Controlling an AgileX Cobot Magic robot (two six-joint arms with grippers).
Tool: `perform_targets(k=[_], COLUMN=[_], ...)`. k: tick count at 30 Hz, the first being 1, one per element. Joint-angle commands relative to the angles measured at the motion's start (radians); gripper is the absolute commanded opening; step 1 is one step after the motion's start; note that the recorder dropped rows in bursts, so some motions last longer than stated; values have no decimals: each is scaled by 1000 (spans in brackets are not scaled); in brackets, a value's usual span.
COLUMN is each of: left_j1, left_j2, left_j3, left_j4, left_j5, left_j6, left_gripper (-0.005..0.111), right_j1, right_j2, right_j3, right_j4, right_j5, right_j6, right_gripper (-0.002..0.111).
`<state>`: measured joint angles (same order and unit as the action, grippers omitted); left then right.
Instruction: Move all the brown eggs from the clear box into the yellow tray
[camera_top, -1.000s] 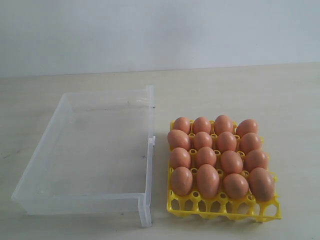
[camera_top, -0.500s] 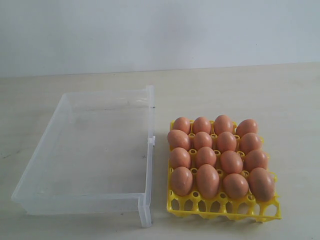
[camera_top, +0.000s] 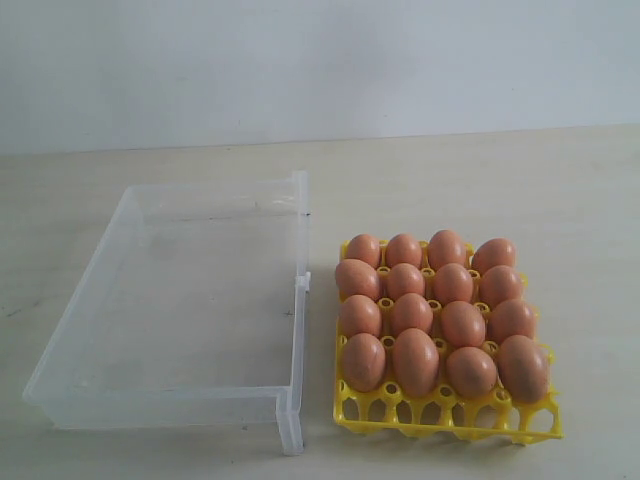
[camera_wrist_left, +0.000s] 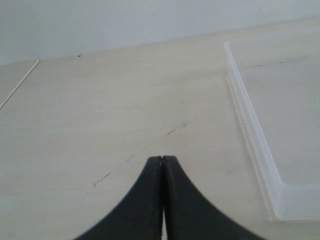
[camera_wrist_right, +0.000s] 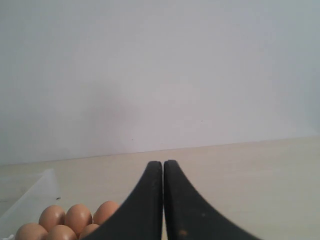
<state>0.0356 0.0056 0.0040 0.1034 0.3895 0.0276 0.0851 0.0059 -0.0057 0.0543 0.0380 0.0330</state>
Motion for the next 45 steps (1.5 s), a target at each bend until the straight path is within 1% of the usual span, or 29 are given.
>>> perform_targets(k=[1,24,29,45], left_j1=[-6,-6,-6,-6], left_j2=[-6,-6,-6,-6], left_j3=[-4,-4,-4,-4], left_j4=[-2,-2,-2,-2], left_j5=[-9,-9,-9,-9], left_j6=[-5,-5,-5,-5], left_gripper=[0,0,0,0], right_j1=[-12,-12,-42,-39], right_j2=[-6,-6,-6,-6], right_j3=[6,6,6,6], right_j4=[-8,-8,-8,-5], right_j5=[-4,-4,-2,-2], right_j6=[-6,-5,-5,-3], right_gripper=[3,3,3,3])
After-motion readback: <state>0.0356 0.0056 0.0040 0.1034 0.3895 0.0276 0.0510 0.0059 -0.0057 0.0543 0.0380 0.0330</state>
